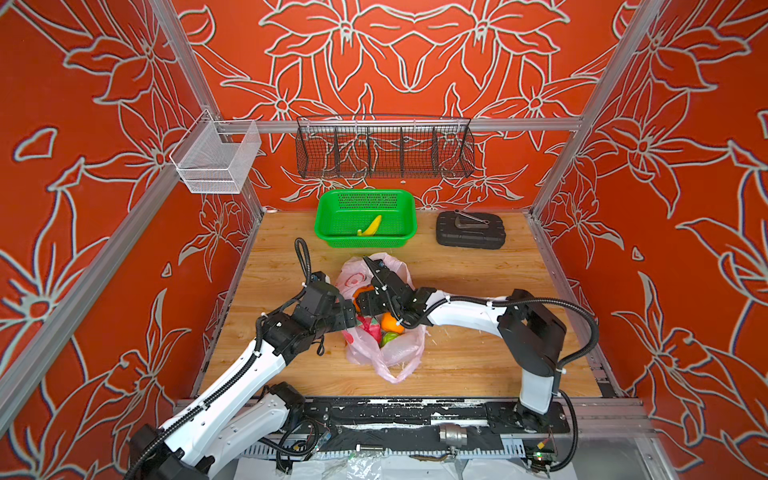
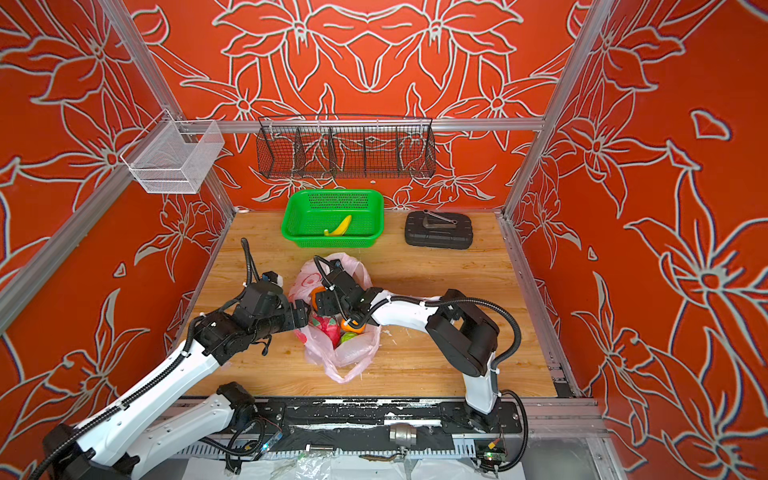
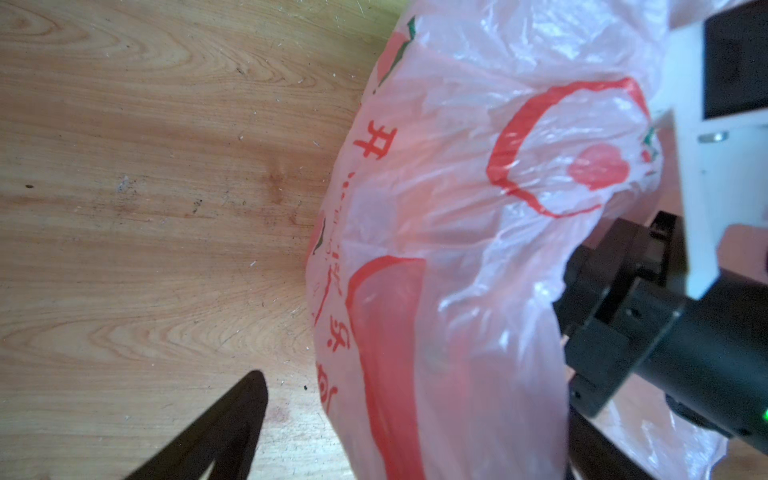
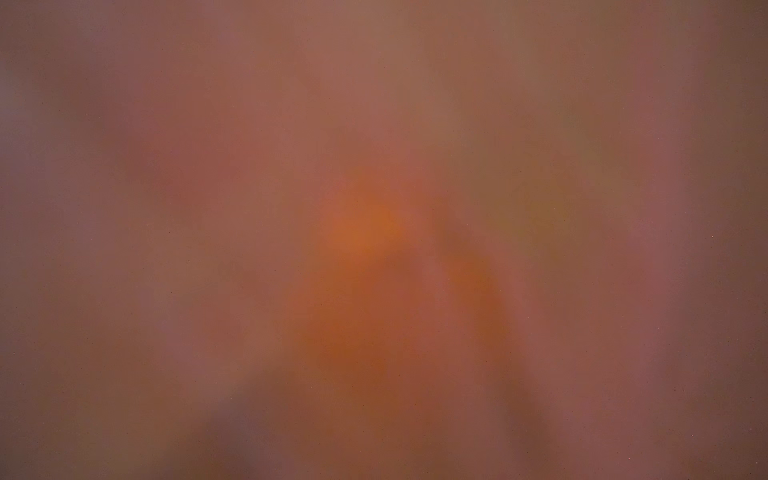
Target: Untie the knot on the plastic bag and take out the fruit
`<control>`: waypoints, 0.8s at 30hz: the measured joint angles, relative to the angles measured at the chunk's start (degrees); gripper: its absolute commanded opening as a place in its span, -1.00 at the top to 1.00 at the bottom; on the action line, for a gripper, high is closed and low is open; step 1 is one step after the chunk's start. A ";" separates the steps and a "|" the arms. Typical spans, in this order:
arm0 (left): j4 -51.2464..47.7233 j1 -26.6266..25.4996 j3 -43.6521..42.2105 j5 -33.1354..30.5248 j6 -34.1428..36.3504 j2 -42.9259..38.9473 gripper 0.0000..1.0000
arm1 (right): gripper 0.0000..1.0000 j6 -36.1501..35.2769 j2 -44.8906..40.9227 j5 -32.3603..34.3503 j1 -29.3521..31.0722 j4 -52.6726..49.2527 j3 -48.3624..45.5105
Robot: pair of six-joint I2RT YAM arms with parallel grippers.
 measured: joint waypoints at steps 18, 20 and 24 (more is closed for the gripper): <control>0.46 0.00 -0.13 -0.26 1.01 0.00 -0.83 | 0.10 1.38 -2.01 -8.00 -0.76 4.61 -2.56; -0.02 0.00 0.83 -0.22 2.21 -0.17 -0.85 | 0.13 1.01 -3.80 -8.31 -0.76 4.66 -3.76; -0.57 0.00 6.25 -0.26 5.35 -0.50 -0.87 | 0.13 -0.31 -8.04 -9.05 -0.76 4.90 -5.99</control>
